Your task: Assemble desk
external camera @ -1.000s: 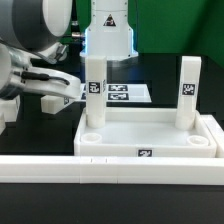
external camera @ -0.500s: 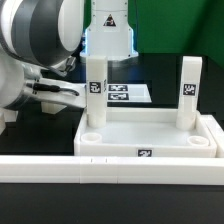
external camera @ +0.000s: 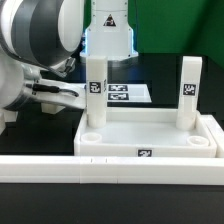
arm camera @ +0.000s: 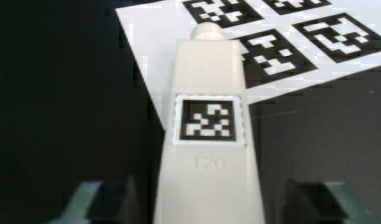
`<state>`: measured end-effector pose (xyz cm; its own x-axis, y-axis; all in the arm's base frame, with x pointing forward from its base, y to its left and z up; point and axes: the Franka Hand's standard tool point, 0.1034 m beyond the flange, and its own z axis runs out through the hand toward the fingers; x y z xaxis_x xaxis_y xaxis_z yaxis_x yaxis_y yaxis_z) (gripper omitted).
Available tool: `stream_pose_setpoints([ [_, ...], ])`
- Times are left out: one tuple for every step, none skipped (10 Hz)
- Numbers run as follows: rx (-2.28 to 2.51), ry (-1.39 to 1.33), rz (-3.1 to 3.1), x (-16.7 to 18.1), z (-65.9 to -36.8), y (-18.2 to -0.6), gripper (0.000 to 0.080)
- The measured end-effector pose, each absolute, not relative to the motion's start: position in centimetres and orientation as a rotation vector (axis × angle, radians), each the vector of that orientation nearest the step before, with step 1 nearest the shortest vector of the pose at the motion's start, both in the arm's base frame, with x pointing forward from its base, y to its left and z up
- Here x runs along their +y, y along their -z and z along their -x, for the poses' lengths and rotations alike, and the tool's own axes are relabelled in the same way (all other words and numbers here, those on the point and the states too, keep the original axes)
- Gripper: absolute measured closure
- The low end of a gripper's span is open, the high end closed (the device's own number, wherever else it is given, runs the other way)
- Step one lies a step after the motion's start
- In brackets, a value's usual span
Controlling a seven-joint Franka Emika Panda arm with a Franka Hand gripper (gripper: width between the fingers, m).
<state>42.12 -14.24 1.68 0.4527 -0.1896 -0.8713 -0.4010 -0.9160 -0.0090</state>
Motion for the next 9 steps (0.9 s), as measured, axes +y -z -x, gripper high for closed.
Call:
stream_pose_setpoints([
  [0.514,-1.451,2.489,-14.24,-42.13,-1.68,0.0511],
  [0.514,-1.451,2.489,-14.24,-42.13,-1.68,0.0511],
  [0.514,-1.451,2.489,-14.24,-42.13,-1.68,0.0511],
  [0.514,-1.451,2.489,-14.24,-42.12,-1.68,0.0511],
  [0.514,-1.451,2.489,-14.25,-42.12,-1.68,0.0511],
  [0.514,-1.451,2.488,-14.28,-42.1,-1.69,0.0511],
  [0.514,-1.452,2.487,-14.31,-42.08,-1.71,0.0511],
  [0.515,-1.452,2.487,-14.36,-42.06,-1.72,0.051],
  [0.517,-1.453,2.485,-14.39,-42.04,-1.74,0.051],
])
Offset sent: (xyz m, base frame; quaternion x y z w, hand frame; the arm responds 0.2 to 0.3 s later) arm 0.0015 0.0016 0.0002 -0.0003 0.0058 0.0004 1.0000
